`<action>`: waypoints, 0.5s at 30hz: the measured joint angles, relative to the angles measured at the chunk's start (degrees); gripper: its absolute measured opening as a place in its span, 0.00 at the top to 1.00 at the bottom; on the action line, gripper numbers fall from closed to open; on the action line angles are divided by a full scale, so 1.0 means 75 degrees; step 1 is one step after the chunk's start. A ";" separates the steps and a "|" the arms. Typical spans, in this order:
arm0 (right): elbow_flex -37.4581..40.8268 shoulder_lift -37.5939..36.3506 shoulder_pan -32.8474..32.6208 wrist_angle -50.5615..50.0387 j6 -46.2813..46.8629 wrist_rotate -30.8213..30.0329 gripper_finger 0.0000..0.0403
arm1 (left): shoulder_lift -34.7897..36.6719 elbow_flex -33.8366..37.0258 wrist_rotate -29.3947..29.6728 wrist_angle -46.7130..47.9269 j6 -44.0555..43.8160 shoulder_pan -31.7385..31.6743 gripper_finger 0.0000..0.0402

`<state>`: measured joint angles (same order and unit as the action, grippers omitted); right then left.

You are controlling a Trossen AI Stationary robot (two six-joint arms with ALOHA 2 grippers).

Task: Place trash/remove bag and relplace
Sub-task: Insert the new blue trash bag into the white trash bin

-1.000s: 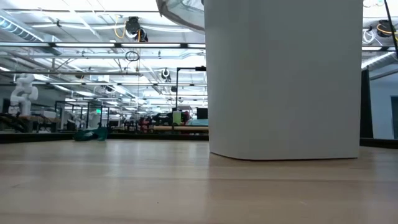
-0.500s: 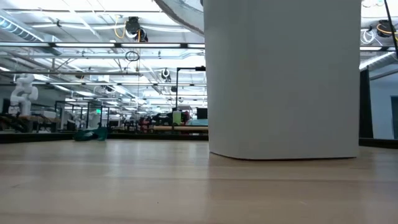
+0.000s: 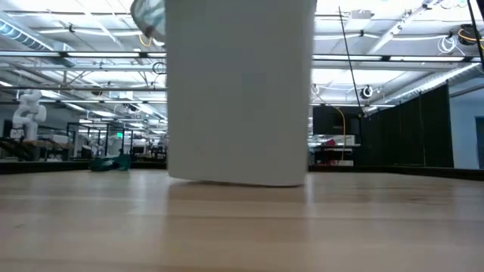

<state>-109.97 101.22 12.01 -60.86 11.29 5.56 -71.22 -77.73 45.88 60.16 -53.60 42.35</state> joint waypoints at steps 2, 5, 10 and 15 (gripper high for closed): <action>0.0000 0.0107 0.0011 0.0266 0.0635 -0.0065 1.00 | 0.0000 0.0000 0.0036 0.0178 0.0005 0.0000 0.67; 0.0003 0.0185 -0.0035 0.0350 0.1295 -0.0340 1.00 | 0.0002 0.0000 0.0039 0.0440 0.0010 0.0000 0.67; 0.0003 0.0218 -0.0078 0.0436 0.1593 -0.0603 1.00 | 0.0279 0.0003 0.0053 0.0747 0.0122 0.0000 0.67; 0.0003 0.0217 -0.0062 0.0691 0.1350 -0.0415 0.99 | 0.0675 0.0003 0.0069 0.0741 0.0654 0.0000 0.67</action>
<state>-109.95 102.85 11.55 -55.68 21.42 2.45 -66.16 -77.71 46.40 65.71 -48.70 42.35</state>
